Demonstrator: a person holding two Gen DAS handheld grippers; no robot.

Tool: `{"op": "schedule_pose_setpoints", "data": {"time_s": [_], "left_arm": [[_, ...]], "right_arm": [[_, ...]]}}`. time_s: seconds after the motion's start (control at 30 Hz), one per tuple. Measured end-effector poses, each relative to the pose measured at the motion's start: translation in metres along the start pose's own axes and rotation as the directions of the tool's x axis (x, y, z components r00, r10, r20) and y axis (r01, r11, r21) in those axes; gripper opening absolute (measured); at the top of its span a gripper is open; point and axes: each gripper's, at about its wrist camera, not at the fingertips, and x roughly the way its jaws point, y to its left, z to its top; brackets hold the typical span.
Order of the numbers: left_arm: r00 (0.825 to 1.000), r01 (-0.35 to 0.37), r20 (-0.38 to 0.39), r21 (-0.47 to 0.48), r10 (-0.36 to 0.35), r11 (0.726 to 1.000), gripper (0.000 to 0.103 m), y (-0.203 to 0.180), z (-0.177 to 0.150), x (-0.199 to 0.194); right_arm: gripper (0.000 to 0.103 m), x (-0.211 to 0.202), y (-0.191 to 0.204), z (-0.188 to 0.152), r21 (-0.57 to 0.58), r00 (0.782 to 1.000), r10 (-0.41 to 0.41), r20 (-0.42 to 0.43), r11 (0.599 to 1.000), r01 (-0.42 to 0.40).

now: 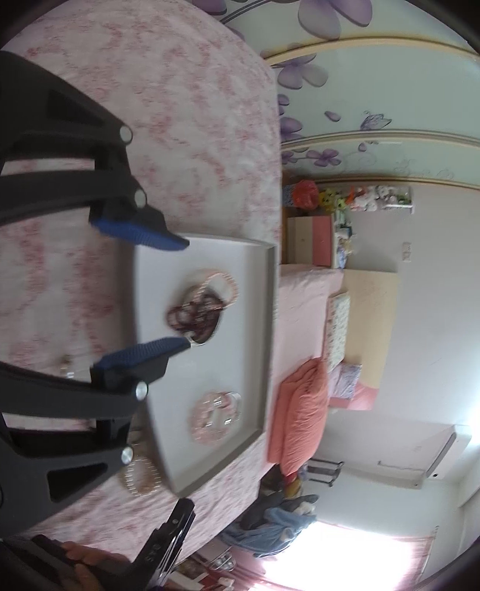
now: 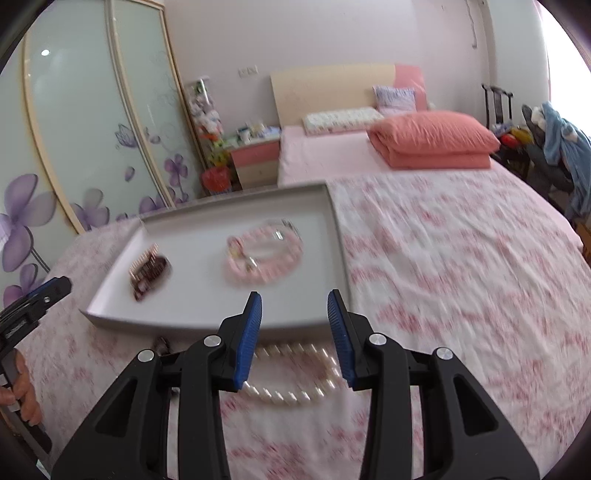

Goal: Organize jewelry

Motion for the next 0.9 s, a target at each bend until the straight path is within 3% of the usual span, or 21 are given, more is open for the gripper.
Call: {"op": "schedule_pose_setpoints", "data": {"time_s": [0.23,0.47,0.6,0.9], "left_arm": [[0.998,0.025,-0.062,0.076,-0.02,0.997,0.071,-0.012,-0.027,-0.001],[0.993,0.057,-0.105,0.116,-0.045,0.992,0.072,-0.021,-0.042,0.002],[0.991,0.073,-0.12,0.131,-0.057,0.989,0.072,-0.026,-0.049,0.004],[0.984,0.096,-0.169,0.196,-0.063,0.976,0.071,-0.045,-0.059,0.011]], "right_arm": [[0.038,0.018,0.0,-0.022,-0.045,0.992,-0.042,-0.118,0.998,0.037],[0.031,0.032,0.003,-0.026,-0.076,0.981,-0.099,-0.166,0.993,0.088],[0.011,0.031,0.005,-0.03,-0.104,0.98,-0.108,-0.17,0.99,0.091],[0.011,0.009,0.016,-0.053,-0.174,0.982,-0.059,-0.178,0.984,0.028]]}}
